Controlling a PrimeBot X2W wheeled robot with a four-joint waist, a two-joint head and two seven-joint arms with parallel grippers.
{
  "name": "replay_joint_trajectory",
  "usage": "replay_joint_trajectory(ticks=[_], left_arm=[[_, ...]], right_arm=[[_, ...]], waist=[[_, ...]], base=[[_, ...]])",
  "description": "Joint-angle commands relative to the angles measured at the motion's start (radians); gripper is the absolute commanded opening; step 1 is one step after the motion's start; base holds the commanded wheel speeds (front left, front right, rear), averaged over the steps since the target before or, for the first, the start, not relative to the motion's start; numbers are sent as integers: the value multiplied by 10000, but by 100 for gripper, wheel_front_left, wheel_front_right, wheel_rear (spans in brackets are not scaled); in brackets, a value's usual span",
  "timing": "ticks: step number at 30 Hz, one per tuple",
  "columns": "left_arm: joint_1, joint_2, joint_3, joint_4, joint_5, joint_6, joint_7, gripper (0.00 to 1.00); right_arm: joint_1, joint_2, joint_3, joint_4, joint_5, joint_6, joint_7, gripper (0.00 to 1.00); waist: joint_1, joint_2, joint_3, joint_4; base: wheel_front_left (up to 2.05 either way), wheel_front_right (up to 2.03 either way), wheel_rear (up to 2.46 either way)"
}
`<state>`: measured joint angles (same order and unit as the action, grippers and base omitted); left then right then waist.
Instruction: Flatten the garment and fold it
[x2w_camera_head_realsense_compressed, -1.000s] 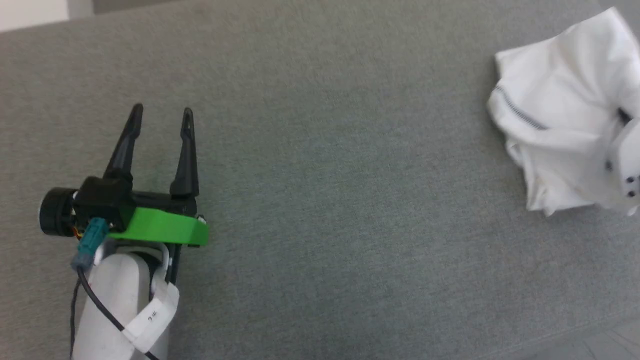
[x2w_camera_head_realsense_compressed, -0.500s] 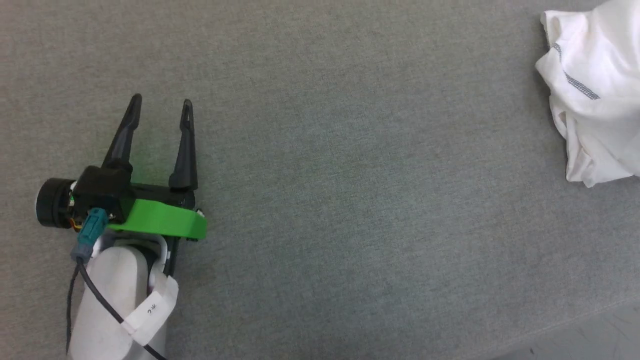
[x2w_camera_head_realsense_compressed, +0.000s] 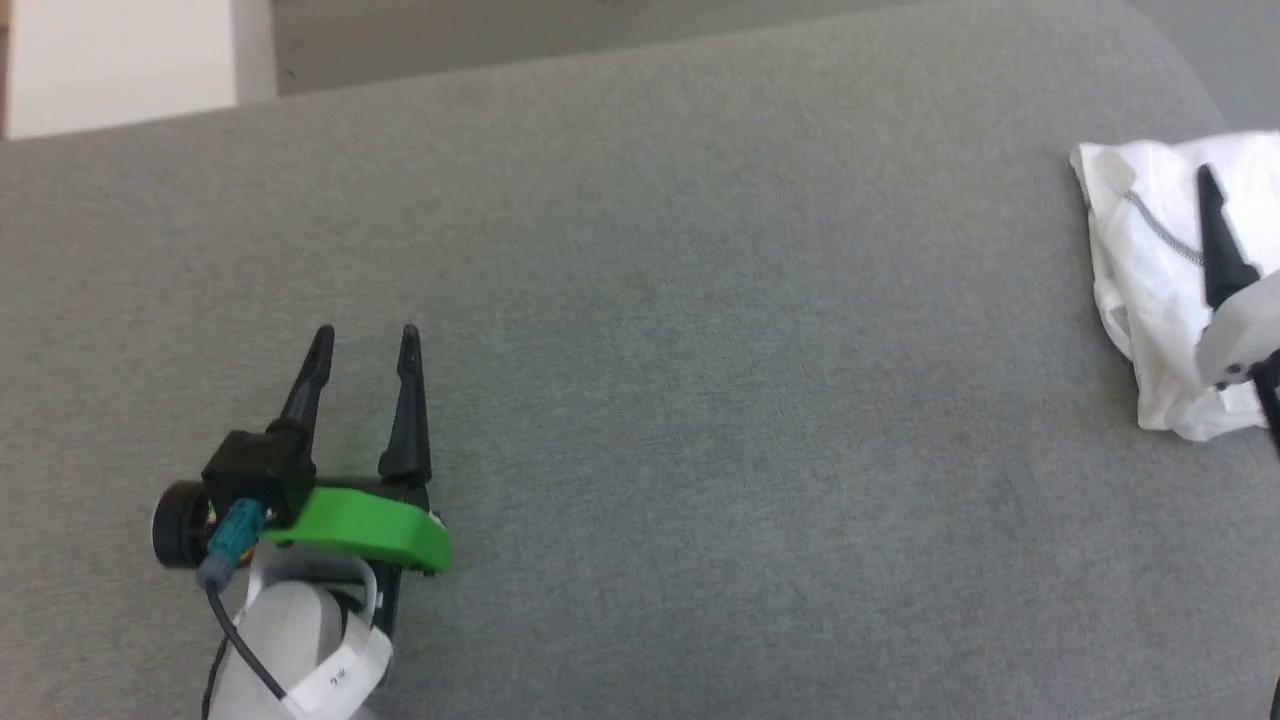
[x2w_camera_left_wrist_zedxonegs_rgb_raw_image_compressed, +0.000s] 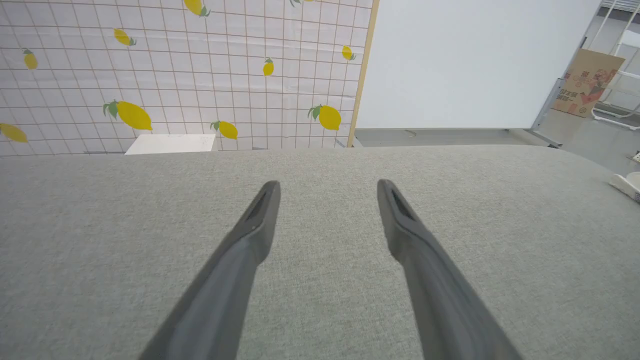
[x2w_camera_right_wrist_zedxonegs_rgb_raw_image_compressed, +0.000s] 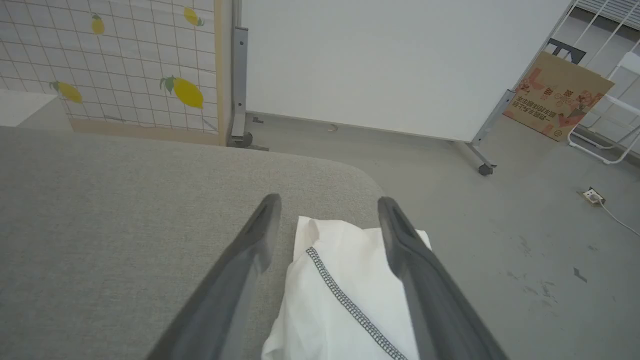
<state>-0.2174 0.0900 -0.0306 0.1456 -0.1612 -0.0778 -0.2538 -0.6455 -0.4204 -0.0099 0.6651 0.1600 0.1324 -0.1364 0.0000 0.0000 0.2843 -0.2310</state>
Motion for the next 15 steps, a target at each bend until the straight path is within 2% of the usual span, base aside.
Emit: replay_joint_trajectory(ticks=[1,7,15], left_arm=[[171,-57,51,47,-88,63,-72,100],[506,-208,113,107,-286,143,-77,100],[837,-318,10,298,-415,80,-78,100]], right_arm=[[433,132,147,-469,356,-17,-155,100],[2166,799,34,-2682,1137,-17,-383,100],[4389,2037,-590,-4930,943,-17,-350,100]], waist=[[0,0,-1086,756],[0,0,-1664,1315],[0,0,-2245,1930]], base=[[0,0,0],[0,0,0],[0,0,0]])
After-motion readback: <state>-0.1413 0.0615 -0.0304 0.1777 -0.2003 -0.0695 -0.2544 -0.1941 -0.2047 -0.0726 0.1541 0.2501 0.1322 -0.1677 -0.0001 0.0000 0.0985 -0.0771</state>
